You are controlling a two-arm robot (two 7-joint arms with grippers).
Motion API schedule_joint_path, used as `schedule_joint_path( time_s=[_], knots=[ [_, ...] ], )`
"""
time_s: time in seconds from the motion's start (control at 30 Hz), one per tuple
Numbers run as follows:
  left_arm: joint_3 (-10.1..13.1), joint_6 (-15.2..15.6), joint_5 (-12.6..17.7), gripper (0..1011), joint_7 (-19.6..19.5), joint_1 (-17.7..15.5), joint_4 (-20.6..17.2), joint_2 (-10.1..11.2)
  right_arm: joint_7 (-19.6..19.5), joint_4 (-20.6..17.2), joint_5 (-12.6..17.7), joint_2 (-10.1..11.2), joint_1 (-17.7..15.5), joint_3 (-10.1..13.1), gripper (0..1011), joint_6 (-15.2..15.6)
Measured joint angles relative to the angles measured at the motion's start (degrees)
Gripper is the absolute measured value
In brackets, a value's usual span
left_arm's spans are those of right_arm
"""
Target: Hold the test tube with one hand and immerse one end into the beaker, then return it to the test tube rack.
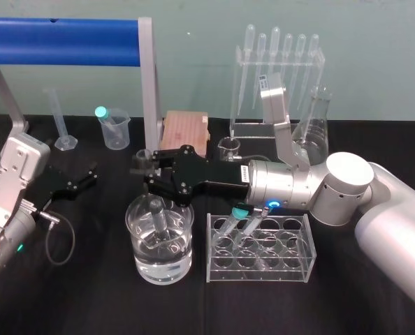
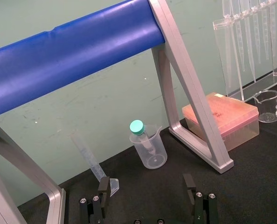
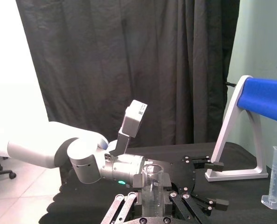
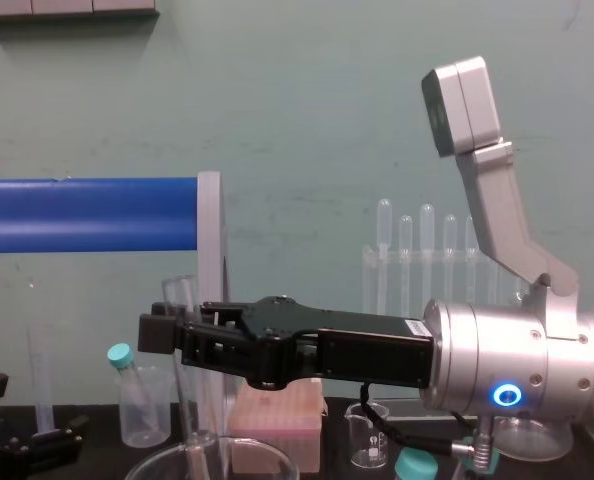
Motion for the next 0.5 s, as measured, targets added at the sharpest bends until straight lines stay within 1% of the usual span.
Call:
schedule_joint_path(
  time_s=[0.5],
  knots=[
    [0.0,0.0,0.0,1000,0.0,0.0,0.0,0.0,0.0,0.0,0.0,0.0,0.0,0.0,241,0.0]
  ],
)
